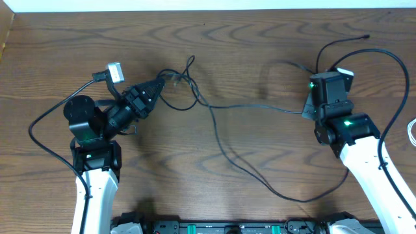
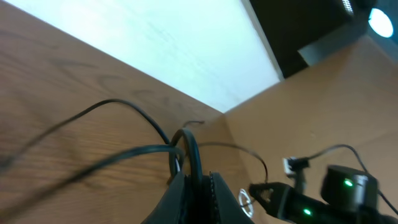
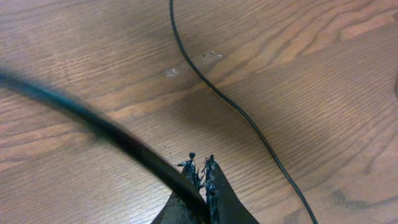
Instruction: Untangle cables
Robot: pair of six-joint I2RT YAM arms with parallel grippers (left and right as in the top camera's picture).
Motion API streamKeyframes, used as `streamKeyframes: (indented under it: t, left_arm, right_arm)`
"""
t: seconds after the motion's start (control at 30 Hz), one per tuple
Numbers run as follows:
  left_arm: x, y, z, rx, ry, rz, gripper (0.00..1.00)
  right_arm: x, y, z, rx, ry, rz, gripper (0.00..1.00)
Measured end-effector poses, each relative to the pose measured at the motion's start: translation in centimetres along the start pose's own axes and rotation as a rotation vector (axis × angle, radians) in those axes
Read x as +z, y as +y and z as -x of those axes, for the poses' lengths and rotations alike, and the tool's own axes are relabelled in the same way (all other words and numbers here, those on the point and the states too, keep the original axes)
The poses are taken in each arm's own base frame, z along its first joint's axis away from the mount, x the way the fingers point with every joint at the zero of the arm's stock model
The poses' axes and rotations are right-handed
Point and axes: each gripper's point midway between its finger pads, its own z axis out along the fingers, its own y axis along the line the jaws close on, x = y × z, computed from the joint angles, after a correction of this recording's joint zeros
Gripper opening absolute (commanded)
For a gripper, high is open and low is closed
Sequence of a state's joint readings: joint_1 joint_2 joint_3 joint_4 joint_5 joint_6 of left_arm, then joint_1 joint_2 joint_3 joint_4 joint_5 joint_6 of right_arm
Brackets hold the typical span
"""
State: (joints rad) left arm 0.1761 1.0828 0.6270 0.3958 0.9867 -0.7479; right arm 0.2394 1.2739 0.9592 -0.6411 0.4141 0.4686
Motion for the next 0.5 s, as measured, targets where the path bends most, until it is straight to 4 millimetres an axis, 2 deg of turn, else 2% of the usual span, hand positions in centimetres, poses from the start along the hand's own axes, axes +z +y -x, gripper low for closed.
streamKeyframes:
  t: [0.17,0.27,0.37,0.5]
  left_arm:
    - [-0.1,2.4,-0.3,-0.052,-0.017,0.107,0.08]
    - [-0.3,3.7,-0.3,-0.078,-0.035,0.170,0.08]
    - [-0.4,4.4,-0.3,-0.088,-0.045,0.205,0.08]
    - [-0.5,4.8,-0.4,-0.098,-0.050,0.227,0.08]
  right_arm:
    - [0.0,0.6,-0.2,0.009,0.014,0.033,0.01]
    - [-0.1,2.0,-0.2,0.001,0.022,0.110,0.01]
    - [-0.5,4.6,0.2,-0.048,0.016,0.252,0.01]
    - [-2.8,9.9,0.7,-0.165,-0.009,0.569,0.01]
